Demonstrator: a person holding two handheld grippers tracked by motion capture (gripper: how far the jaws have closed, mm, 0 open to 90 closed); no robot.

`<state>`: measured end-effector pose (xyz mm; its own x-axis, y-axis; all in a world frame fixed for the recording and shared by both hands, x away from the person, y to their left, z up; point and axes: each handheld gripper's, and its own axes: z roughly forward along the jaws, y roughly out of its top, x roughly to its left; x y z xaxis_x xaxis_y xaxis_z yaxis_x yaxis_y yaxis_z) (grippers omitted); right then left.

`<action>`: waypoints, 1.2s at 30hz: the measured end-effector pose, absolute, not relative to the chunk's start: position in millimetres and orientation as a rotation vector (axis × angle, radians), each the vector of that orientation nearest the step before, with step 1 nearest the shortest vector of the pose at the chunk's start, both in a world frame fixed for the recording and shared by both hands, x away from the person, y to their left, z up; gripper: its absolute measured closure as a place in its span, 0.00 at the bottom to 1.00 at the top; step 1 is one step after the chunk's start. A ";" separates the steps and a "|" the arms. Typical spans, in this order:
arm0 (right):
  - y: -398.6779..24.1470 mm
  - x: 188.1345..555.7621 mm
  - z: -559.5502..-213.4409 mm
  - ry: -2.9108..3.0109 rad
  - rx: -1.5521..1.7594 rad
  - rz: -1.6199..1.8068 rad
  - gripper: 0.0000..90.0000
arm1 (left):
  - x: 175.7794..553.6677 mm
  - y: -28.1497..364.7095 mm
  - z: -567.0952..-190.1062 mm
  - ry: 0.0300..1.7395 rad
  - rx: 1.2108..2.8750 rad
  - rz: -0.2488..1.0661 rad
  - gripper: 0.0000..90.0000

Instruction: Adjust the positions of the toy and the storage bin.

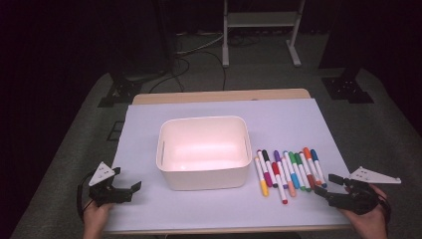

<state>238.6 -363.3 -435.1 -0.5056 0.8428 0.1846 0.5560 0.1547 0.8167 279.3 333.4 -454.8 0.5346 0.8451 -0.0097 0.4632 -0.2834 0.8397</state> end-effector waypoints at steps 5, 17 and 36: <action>-355.2 241.9 -428.7 2.151 1.323 1.261 0.23 | 278.9 334.0 -454.7 1.067 1.920 0.570 0.00; -354.0 269.3 -413.3 2.156 1.322 1.222 0.23 | 277.9 333.5 -454.6 1.062 1.919 0.581 0.00; -360.8 324.1 -416.7 2.209 1.478 1.001 0.37 | 278.8 334.0 -454.8 1.064 1.917 0.574 0.00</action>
